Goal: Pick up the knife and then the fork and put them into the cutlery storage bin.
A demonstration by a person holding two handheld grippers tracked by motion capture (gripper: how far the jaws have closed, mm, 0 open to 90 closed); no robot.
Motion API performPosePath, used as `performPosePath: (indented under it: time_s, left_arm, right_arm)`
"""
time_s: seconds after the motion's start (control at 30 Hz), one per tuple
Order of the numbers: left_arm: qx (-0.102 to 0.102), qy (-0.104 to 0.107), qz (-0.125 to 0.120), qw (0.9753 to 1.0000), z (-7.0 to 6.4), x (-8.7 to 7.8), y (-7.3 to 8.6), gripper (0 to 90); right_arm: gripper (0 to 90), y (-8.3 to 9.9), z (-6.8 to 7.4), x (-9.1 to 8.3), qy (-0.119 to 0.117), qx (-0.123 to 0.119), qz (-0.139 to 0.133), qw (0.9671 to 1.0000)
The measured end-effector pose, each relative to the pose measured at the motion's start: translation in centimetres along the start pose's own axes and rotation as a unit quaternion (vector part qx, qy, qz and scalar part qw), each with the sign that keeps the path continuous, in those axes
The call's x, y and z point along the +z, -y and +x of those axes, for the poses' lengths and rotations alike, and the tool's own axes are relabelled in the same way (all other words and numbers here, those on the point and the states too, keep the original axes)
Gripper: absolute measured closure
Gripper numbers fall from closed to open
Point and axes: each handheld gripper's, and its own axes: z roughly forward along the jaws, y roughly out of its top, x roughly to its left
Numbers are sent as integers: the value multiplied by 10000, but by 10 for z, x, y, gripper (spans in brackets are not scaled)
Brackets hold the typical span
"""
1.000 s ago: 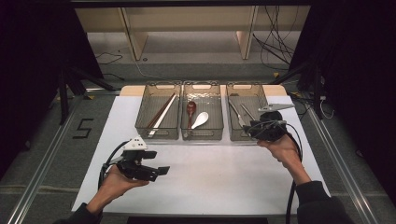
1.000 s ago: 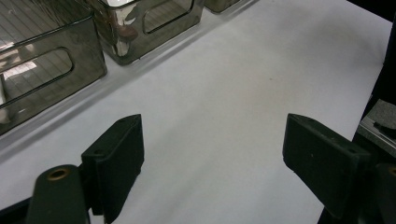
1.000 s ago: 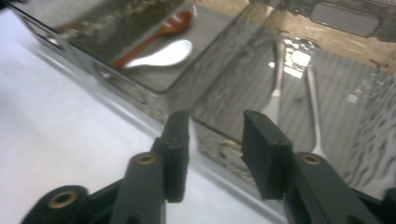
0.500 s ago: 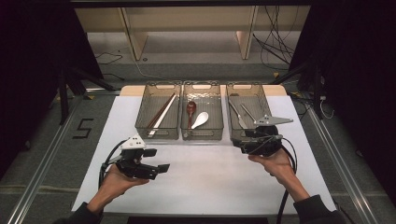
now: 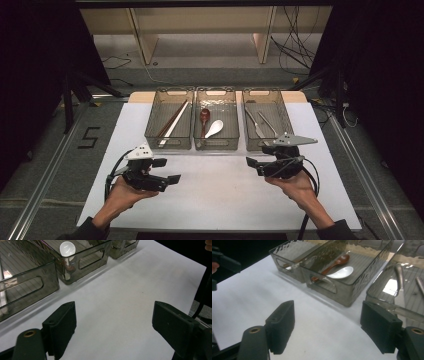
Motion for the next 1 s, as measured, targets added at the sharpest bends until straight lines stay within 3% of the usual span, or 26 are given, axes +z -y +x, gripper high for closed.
performPosePath:
  time_s: [0.2, 0.6, 1.0]
  left_arm:
    - [7, 14, -83, 10000, -1, -1, 0, 186]
    - [-6, 66, -310, 9995, -1, -8, 1, 185]
    - [5, 141, -508, 9986, -2, -14, 4, 173]
  right_arm:
    - [247, 13, 6, -6, -83, 24, -49, 10000]
    - [228, 31, 10, -17, 39, 21, -306, 9995]
    - [171, 39, 19, -27, 143, -102, -385, 9991]
